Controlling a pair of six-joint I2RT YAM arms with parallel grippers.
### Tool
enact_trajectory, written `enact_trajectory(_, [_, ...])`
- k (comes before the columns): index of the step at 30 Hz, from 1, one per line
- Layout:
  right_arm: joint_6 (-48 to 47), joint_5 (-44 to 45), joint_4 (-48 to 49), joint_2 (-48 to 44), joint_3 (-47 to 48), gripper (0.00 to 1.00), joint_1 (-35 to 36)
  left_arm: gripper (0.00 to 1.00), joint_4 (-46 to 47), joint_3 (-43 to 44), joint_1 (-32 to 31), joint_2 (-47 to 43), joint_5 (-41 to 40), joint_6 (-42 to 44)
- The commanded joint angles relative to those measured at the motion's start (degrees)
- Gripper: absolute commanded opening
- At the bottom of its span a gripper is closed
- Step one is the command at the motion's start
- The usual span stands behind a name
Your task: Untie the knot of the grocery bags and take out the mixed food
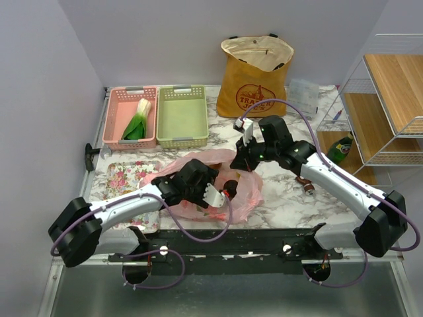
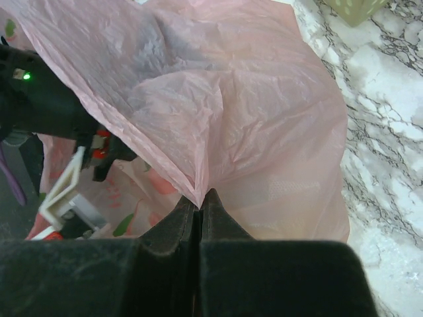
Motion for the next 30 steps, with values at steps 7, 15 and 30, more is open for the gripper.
enact_trajectory(7, [-2.31,2.70,1.68,-0.95,1.15,0.01,-0.15,0.98,3.18,5.22,6.36,11.68,-0.43,-1.07])
enact_trajectory(15, [-3.46,4.49,2.00,-0.54,0.50,0.01,-0.23,0.81,-0.32,5.94,6.38,14.98,1.54,-3.04])
enact_trajectory(30, [-3.03,4.89,2.41,0.82,0.91,0.01,-0.34,0.33,-23.86,14.40,5.63,-6.05,28.84,-9.46])
